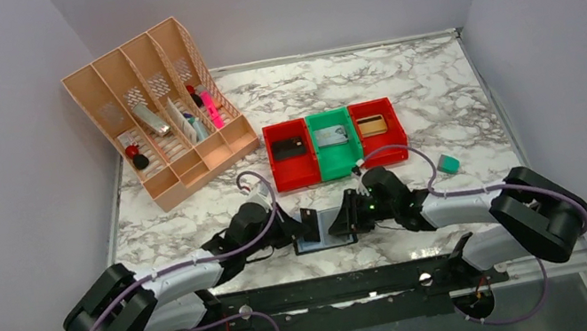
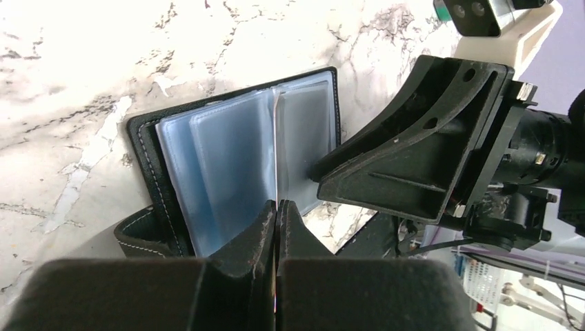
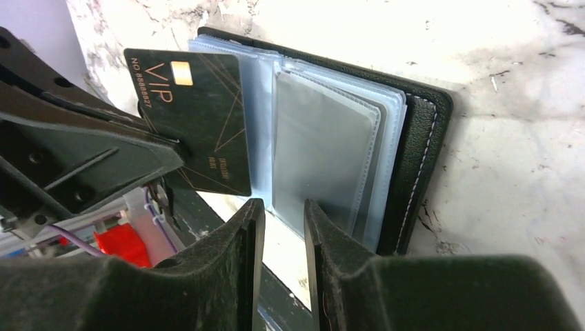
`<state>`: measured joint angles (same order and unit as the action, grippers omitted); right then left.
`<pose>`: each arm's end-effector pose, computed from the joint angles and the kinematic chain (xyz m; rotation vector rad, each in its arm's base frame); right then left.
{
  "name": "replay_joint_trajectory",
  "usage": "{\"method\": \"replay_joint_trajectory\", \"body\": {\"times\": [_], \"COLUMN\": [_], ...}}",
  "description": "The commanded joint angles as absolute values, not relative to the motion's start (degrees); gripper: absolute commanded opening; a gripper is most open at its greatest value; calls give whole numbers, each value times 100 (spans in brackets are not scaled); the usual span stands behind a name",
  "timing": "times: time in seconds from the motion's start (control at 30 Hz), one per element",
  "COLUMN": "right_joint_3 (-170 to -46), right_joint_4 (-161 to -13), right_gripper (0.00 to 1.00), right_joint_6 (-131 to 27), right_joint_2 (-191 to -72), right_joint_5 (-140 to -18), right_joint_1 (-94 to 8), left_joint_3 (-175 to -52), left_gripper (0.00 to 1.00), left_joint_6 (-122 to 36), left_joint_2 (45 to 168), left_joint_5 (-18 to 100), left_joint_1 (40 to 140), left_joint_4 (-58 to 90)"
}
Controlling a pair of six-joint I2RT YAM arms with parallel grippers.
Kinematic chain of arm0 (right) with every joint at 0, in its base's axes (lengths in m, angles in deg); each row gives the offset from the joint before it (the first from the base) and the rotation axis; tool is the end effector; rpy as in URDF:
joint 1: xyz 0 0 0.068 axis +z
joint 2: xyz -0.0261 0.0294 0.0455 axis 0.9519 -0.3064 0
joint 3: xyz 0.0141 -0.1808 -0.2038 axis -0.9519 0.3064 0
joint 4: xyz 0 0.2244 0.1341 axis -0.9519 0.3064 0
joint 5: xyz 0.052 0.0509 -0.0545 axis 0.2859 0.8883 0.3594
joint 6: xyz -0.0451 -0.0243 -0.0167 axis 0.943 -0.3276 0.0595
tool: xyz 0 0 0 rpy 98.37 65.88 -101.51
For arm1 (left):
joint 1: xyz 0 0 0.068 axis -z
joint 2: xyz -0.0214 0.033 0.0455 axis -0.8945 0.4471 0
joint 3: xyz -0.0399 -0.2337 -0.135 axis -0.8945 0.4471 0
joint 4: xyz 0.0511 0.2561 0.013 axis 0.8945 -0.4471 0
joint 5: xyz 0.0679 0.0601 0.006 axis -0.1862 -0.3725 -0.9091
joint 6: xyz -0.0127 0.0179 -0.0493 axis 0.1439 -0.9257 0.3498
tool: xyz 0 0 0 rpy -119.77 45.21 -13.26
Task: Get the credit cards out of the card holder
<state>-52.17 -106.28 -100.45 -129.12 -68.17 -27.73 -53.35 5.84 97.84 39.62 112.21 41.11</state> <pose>0.1564 0.1686 0.1257 0.0538 2.5577 1.1812 0.1304 -0.1551 0.1380 -0.1563 2.3183 -1.2177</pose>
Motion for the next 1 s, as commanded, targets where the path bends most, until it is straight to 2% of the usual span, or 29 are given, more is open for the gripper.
{"method": "replay_joint_trajectory", "body": {"times": [0.0,0.13,0.27,0.43,0.63,0.83,0.97], "right_joint_3": [-5549,-5778,-6122,-6038,-5666,-5402,-5306], "right_joint_4": [-9689,-9580,-8848,-8761,-9042,-9562,-10338], "right_gripper": [34,42,57,67,69,68,67], "right_joint_6": [-9448,-9213,-9093,-9000,-8735,-8808,-9118], "right_joint_2": [-12613,-12266,-12204,-12069,-11350,-10776,-11068], "right_joint_5": [-6962,-6878,-7313,-7792,-8391,-7766,-6561], "right_joint_1": [-2751,-2751,-2760,-2760,-2762,-2902,-3192], "left_joint_3": [-6010,-6395,-6491,-6500,-6307,-5702,-5637], "left_gripper": [0,0,0,0,0,0,0], "left_joint_6": [-149,-530,-779,-895,-834,-252,-77], "left_joint_2": [9265,8919,8759,8706,8599,8338,8415], "left_joint_5": [3425,3083,3114,3274,4368,5181,5520], "left_joint_1": [11204,11204,11200,11164,10591,10222,10211], "left_joint_4": [2293,1539,1502,1581,2089,3396,3733]}}
